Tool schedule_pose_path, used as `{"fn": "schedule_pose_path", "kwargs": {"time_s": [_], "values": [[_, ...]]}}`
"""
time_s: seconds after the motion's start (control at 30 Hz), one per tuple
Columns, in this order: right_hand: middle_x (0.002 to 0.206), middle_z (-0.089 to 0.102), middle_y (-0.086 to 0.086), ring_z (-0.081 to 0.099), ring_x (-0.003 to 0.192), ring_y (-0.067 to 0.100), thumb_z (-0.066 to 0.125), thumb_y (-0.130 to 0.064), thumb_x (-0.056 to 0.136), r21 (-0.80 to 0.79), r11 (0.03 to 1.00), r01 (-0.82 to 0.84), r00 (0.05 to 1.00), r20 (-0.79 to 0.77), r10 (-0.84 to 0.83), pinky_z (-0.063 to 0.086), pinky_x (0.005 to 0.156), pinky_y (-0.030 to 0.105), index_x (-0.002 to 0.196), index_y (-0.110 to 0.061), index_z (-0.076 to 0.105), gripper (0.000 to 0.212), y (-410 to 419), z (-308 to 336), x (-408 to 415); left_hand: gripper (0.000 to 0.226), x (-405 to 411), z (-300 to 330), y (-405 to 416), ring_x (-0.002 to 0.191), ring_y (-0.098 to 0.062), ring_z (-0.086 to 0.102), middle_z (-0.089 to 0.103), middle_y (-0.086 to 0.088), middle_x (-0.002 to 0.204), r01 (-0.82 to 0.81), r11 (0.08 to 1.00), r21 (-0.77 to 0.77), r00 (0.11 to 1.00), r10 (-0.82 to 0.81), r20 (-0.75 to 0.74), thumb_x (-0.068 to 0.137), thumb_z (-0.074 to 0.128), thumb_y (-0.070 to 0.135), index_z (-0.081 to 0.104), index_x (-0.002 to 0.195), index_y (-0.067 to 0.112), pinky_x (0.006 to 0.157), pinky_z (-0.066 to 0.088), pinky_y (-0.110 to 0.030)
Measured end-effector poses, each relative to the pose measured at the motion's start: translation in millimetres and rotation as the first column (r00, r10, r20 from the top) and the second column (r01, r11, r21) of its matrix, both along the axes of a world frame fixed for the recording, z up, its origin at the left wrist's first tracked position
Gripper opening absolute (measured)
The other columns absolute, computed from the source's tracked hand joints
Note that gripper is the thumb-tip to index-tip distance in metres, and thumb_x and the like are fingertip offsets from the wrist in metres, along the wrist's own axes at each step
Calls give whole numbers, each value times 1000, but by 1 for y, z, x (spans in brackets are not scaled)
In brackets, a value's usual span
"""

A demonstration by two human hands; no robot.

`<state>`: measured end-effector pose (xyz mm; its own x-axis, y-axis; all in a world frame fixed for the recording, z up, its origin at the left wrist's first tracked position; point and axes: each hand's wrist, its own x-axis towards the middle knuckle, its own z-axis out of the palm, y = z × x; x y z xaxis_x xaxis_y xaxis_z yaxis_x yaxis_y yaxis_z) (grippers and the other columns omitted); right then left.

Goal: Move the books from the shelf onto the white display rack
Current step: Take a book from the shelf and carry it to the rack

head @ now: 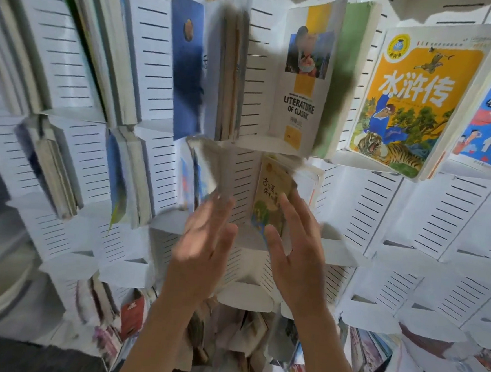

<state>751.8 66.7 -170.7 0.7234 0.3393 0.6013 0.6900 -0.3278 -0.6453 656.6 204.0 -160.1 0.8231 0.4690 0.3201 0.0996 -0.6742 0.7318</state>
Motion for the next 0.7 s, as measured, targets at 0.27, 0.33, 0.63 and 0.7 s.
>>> {"fn": "schedule_pose_path", "kwargs": {"time_s": [0.27, 0.33, 0.63, 0.7], "values": [[163, 20, -7, 10, 151, 9, 29, -59, 99, -206, 960, -188, 980, 30, 198, 15, 118, 29, 152, -31, 34, 60, 64, 42, -81, 73, -106, 27, 67, 153, -18, 4, 11, 7, 165, -189, 959, 213, 974, 211, -83, 90, 6, 73, 18, 155, 42, 124, 8, -42], [165, 15, -9, 5, 152, 8, 22, -65, 98, -234, 941, -243, 967, 23, 255, 15, 121, 33, 153, -34, 30, 64, 88, 48, -111, 73, -146, 33, 82, 153, -11, -2, 7, 12, 165, -271, 937, 219, 954, 293, -71, 90, 7, 75, 18, 155, 45, 122, 4, -37], [166, 6, -10, -5, 152, 8, 9, -74, 94, -267, 844, -466, 880, -35, 474, 10, 124, 43, 153, -40, 21, 70, 200, 43, -264, 72, -330, 35, 170, 153, -12, -2, 13, 8, 166, -488, 848, 206, 857, 510, -72, 87, 14, 79, 25, 151, 48, 125, 8, -43], [166, 8, -7, -2, 153, 12, 13, -71, 97, -247, 822, -513, 852, -33, 522, 15, 123, 48, 154, -39, 23, 67, 224, 39, -295, 73, -368, 33, 187, 153, -15, 4, 17, 6, 165, -540, 818, 198, 824, 562, -73, 84, 12, 82, 25, 148, 49, 125, 10, -42]]}}
